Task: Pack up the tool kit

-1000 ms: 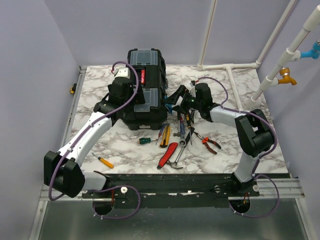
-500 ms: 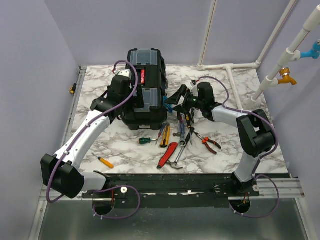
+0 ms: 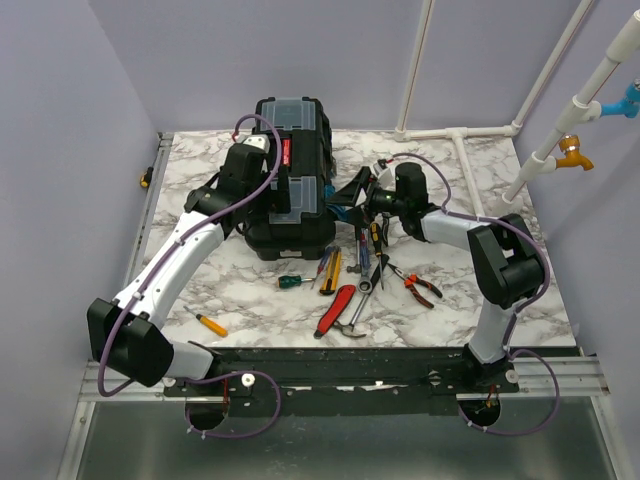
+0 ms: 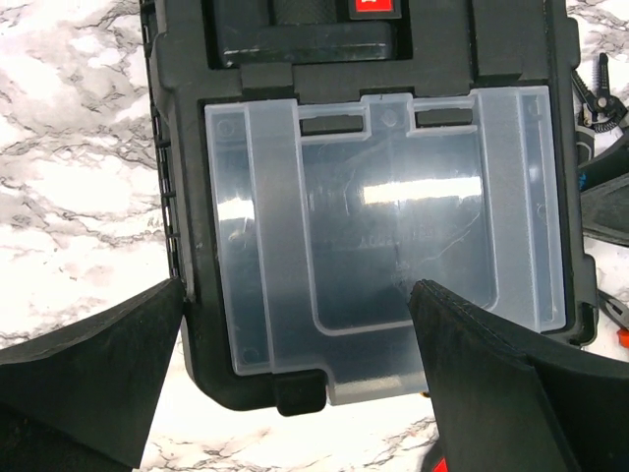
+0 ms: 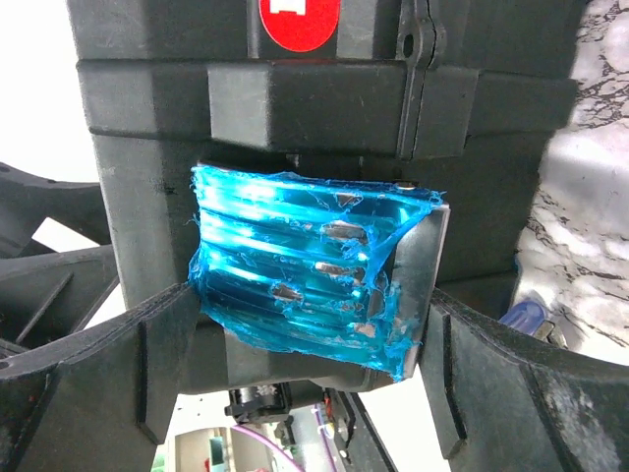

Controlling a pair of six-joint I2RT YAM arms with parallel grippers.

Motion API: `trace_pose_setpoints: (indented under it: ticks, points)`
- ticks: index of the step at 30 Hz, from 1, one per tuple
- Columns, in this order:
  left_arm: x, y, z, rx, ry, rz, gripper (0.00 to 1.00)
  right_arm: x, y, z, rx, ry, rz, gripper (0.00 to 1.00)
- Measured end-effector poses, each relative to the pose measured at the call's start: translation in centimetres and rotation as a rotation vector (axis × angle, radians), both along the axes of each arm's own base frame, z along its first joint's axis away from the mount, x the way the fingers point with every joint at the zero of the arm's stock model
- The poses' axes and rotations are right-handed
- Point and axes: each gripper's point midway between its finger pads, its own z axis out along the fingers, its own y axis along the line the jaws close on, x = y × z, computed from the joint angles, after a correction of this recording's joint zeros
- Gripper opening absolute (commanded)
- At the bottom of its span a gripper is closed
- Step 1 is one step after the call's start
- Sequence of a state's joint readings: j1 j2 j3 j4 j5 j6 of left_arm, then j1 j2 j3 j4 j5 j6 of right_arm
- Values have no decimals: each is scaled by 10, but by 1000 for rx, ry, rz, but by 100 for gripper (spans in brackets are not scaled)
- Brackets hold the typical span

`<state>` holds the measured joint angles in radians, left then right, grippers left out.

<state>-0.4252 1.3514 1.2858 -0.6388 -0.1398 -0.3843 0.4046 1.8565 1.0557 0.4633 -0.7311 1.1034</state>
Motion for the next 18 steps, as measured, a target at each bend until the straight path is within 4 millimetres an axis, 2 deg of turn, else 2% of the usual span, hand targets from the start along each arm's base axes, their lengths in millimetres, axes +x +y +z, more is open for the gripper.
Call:
trace_pose_setpoints:
  ticks: [4,9,18]
  points:
    - [10,-6,0,4,7,-14,98,-1,1,2,16,12,9,92]
    - [12,-6,-1,8,9,-14,98,-1,2,6,21,9,19,91]
    - [13,-5,-1,10,7,-15,99,-2,0,6,0,18,22,74]
